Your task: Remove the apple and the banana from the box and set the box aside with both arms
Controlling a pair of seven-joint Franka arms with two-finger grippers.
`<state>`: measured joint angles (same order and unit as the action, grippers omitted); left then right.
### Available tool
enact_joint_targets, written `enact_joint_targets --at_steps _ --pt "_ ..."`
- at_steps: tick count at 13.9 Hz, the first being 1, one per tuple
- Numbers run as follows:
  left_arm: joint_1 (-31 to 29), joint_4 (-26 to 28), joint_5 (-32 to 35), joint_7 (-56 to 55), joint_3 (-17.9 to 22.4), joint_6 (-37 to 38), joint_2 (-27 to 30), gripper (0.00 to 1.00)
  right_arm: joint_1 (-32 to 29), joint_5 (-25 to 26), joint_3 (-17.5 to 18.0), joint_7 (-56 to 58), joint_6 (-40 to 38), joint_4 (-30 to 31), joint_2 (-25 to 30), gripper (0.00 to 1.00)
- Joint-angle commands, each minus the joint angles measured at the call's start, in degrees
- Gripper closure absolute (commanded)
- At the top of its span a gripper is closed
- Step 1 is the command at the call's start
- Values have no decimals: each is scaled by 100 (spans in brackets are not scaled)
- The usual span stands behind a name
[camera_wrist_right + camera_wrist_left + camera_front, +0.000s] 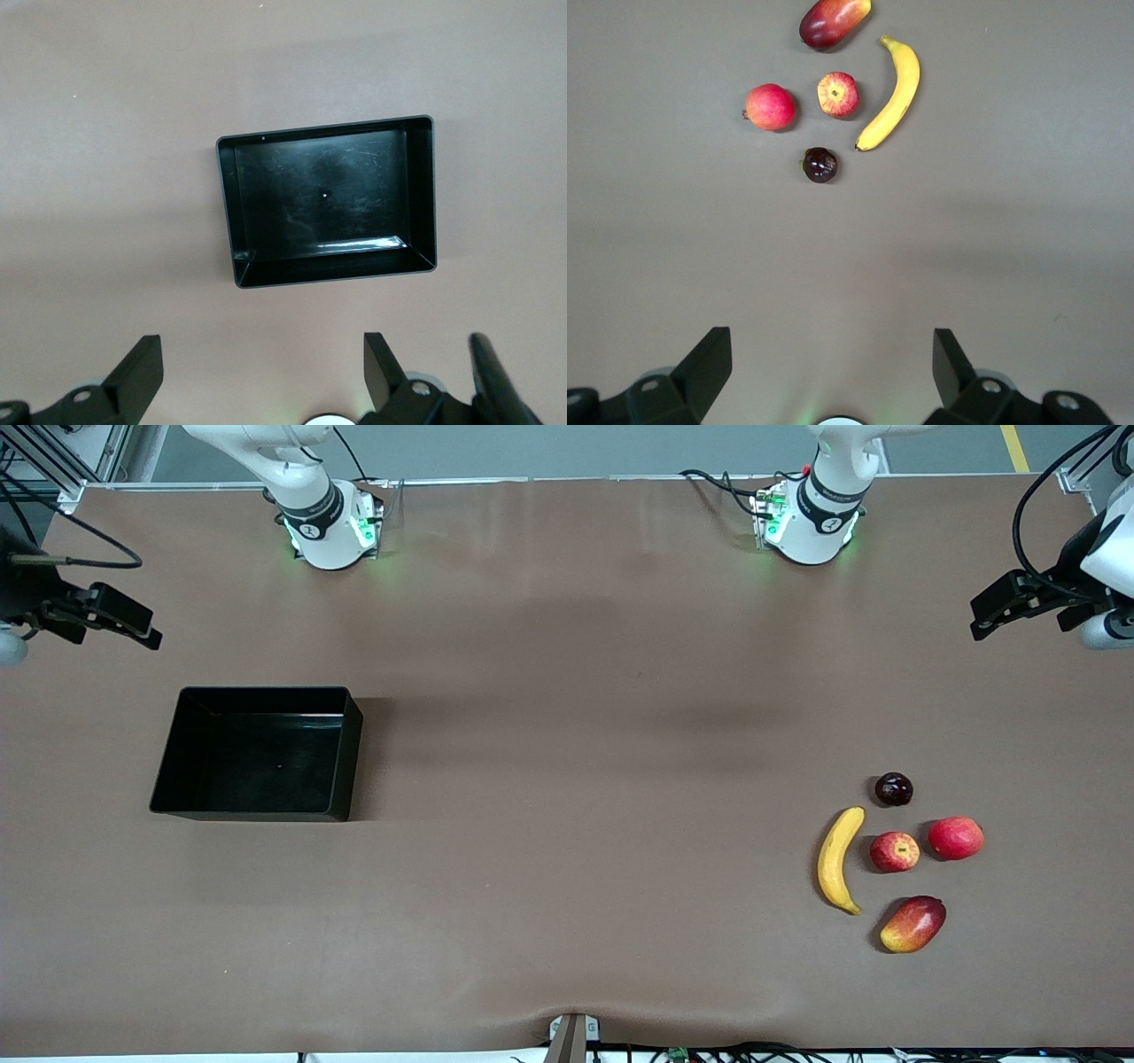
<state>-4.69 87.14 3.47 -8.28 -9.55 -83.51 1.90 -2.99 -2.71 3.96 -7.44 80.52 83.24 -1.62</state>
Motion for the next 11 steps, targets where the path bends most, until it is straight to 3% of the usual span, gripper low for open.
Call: enact_joint_targets --at_steps 1,6,11 --pt "-32 5 -93 107 15 -16 83 0 -26 -150 -53 145 -239 -432 -260 0" --pt "-5 -65 -171 107 15 -16 65 0 -96 -89 -45 674 -116 -300 -182 0" --pt "-31 -101 -435 98 23 -16 65 0 115 -10 -27 709 280 289 223 0"
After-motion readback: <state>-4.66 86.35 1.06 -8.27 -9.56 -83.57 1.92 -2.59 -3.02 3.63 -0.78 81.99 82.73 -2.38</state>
